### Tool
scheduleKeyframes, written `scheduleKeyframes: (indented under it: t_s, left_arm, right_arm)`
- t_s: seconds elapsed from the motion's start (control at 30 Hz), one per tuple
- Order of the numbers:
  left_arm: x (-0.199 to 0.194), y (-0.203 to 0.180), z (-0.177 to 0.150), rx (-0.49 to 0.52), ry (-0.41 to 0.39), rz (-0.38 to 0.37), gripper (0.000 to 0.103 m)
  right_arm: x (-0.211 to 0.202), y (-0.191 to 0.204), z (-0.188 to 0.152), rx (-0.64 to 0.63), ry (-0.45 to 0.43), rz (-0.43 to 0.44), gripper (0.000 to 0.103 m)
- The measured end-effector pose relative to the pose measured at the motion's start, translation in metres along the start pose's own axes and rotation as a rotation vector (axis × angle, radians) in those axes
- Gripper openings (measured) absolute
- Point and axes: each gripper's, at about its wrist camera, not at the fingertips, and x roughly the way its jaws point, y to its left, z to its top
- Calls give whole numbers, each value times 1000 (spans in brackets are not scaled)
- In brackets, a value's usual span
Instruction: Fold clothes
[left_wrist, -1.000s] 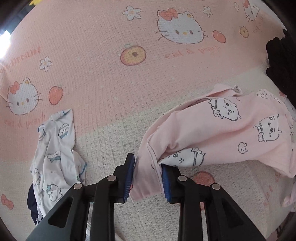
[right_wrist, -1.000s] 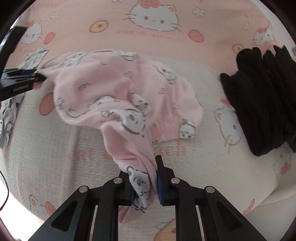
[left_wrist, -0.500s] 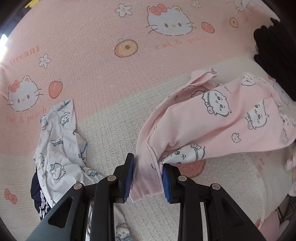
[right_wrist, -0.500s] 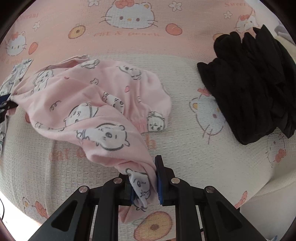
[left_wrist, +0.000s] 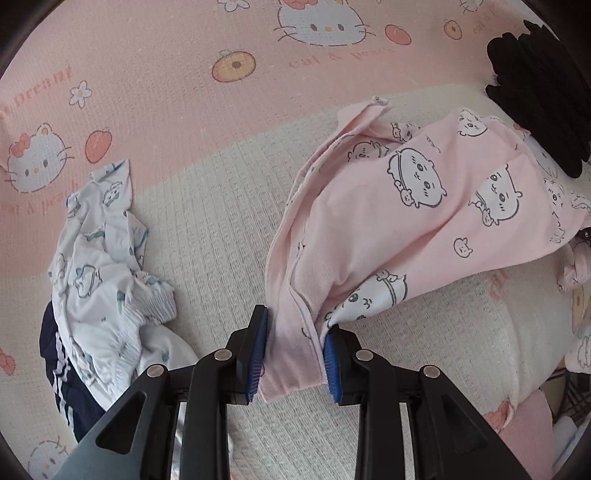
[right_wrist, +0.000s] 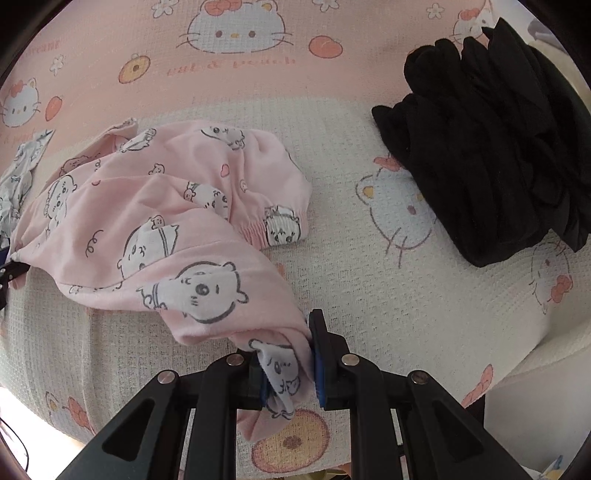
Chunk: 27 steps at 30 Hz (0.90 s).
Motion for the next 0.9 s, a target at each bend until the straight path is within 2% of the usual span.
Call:
scheduleKeyframes:
  t_s: [0.17, 0.3, 0.5, 0.6, 0.63, 0.67, 0.7, 0.73, 0.77, 0.9]
  left_arm:
    - [3, 0, -17, -13, 34, -25, 25]
    - [3, 1, -29, -15, 40, -16, 25]
    - [-1, 5, -40, -51, 32, -57, 25]
    - [-11, 5, -45, -42, -36, -128, 25]
    - [-14, 5, -46, -40, -54, -143, 28]
    - [-16, 5, -45, -50, -59, -155, 40]
    - [-18, 5, -44, -61, -64, -166, 49]
    - [-20, 5, -43, -71, -69, -178, 66]
    - [-22, 5, -43, -82, -74, -189, 70]
    - [-30, 6, -39, -124, -94, -236, 70]
  right_arm:
    - [1, -5, -5, 14, 17, 17, 16]
    - [0, -10, -7, 30, 22, 28, 16]
    - [1, -12, -10, 35, 27, 51, 16]
    - [0, -14, -11, 43, 39, 104, 17]
    - [-1, -15, -11, 46, 44, 124, 18]
    - [-2, -15, -11, 48, 46, 146, 27]
    - [-4, -16, -10, 46, 39, 173, 42]
    - [-8, -16, -11, 50, 26, 198, 51]
    - [-12, -16, -11, 58, 10, 218, 62]
    - [-21, -15, -7, 64, -39, 271, 64]
